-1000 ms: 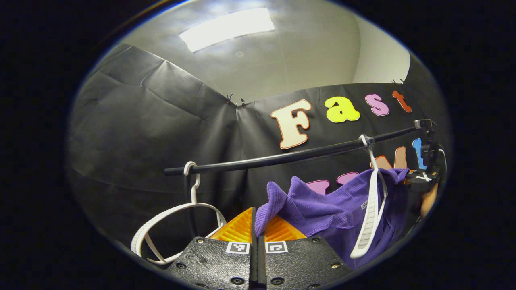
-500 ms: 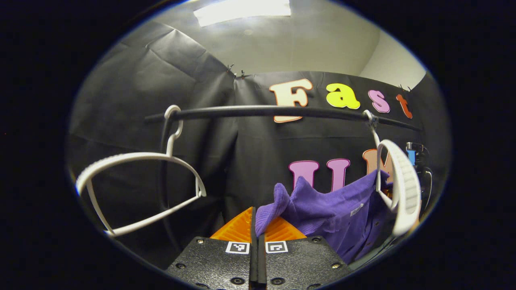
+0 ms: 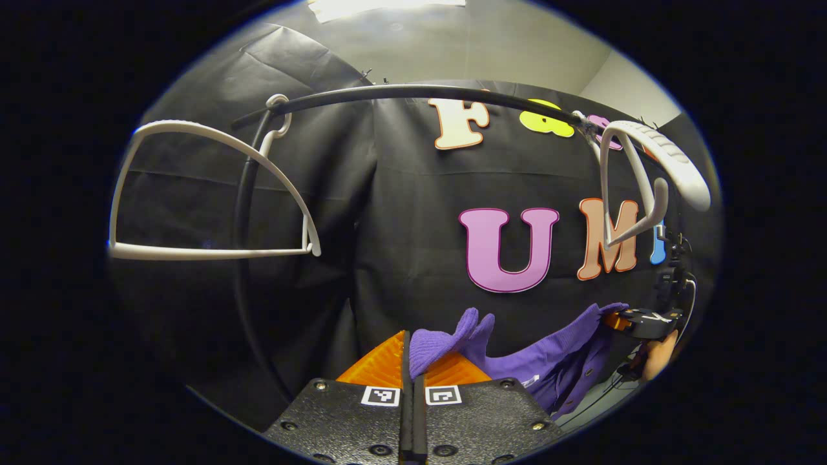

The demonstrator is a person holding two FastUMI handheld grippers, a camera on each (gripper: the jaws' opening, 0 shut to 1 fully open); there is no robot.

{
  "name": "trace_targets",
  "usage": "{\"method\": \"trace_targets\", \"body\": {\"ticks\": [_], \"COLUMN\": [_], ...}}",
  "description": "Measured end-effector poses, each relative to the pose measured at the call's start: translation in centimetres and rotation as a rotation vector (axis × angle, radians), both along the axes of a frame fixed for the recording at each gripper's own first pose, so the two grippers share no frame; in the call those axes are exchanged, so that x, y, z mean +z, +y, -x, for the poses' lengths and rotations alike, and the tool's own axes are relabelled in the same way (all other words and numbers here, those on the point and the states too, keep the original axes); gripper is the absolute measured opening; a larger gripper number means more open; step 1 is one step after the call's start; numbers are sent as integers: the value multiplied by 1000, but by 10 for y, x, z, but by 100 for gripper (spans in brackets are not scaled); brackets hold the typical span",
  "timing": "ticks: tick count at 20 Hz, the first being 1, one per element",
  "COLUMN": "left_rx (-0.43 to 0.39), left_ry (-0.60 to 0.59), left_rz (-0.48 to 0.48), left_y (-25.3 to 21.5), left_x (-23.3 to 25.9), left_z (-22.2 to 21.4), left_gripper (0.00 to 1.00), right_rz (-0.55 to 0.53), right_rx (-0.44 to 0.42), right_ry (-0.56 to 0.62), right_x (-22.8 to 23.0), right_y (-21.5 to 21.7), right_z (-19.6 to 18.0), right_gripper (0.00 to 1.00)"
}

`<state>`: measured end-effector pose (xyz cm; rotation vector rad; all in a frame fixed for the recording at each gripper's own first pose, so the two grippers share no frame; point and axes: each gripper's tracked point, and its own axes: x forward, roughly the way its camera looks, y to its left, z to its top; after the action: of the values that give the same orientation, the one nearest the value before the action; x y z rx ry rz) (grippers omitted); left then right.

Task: Grasp the clothes on the hanger with both hands and then place them into the laundry hamper below.

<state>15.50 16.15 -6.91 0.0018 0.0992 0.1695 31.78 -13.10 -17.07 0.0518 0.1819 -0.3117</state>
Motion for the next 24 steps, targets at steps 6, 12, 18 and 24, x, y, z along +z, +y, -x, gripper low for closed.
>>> {"method": "trace_targets", "body": {"ticks": [6, 12, 18, 24], "left_rx": [-10, -83, -158, -202], "left_ry": [-55, -76, -70, -73], "left_rz": [69, 85, 105, 141], "left_y": [0, -24, -57, -87], "left_x": [13, 21, 15, 2], "left_z": [15, 29, 32, 29], "left_gripper": [0, 0, 0, 0], "right_rz": [1, 37, 24, -12], "right_rx": [43, 97, 74, 61], "right_ry": [-79, -144, -193, -225], "right_x": [43, 87, 100, 100], "right_y": [35, 70, 76, 90], "right_z": [46, 102, 138, 174], "right_gripper": [5, 5, 4, 5]}}
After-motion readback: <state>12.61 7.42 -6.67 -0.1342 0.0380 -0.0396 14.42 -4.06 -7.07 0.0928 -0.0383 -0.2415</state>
